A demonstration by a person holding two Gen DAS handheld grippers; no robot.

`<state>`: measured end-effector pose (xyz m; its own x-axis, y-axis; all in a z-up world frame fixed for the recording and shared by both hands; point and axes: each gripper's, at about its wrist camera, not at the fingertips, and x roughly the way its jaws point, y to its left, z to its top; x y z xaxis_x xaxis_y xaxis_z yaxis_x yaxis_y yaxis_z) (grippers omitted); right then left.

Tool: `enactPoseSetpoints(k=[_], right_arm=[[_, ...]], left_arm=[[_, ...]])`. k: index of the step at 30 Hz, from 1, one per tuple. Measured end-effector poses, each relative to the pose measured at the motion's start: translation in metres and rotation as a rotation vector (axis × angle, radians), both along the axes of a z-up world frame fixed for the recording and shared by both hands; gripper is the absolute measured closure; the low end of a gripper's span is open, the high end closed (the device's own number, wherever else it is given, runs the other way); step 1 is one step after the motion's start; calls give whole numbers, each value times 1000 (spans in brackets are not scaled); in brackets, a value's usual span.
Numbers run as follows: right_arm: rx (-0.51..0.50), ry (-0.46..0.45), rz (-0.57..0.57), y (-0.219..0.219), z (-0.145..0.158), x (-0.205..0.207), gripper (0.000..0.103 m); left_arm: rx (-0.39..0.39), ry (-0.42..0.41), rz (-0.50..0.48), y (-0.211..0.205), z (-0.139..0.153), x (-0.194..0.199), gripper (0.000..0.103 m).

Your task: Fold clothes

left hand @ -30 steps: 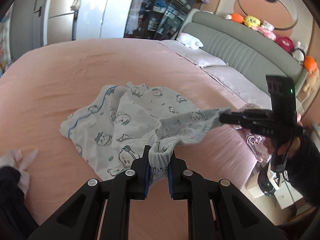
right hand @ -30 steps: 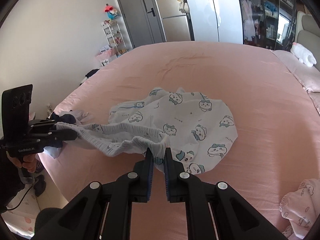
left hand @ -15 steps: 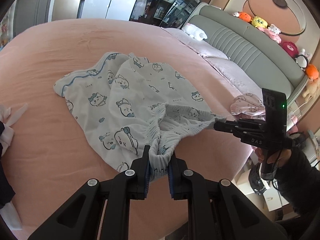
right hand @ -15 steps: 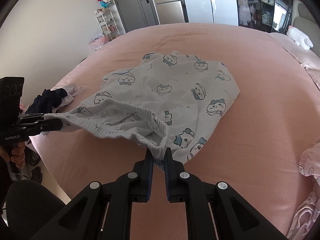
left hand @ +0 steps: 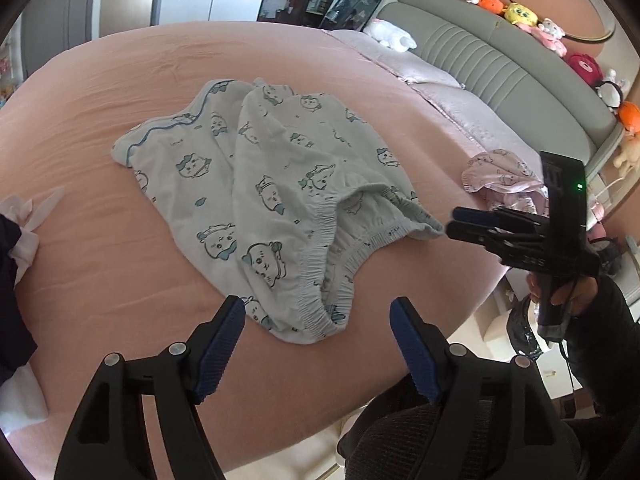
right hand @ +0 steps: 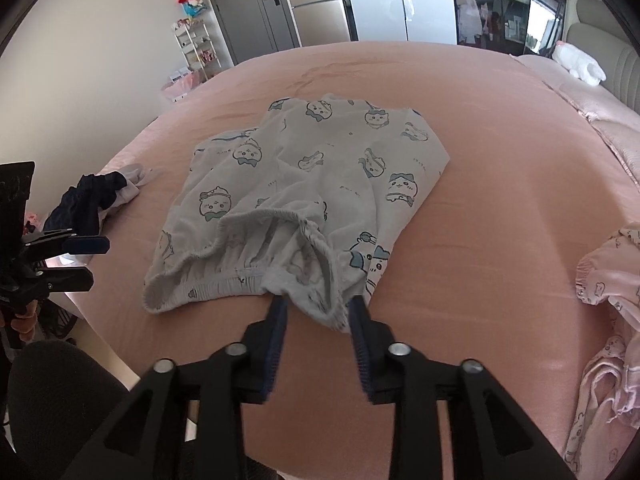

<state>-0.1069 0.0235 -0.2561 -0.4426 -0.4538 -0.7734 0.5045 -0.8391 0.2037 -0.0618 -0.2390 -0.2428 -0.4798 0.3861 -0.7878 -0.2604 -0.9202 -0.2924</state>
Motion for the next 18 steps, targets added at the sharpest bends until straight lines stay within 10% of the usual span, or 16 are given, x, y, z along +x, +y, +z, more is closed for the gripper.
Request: enactPoseSetpoints(k=[18], right_arm=[[43,-12,-176,12,-2,-9,32]], left_arm=[[22,-74,193,-13,-17,-24,29]])
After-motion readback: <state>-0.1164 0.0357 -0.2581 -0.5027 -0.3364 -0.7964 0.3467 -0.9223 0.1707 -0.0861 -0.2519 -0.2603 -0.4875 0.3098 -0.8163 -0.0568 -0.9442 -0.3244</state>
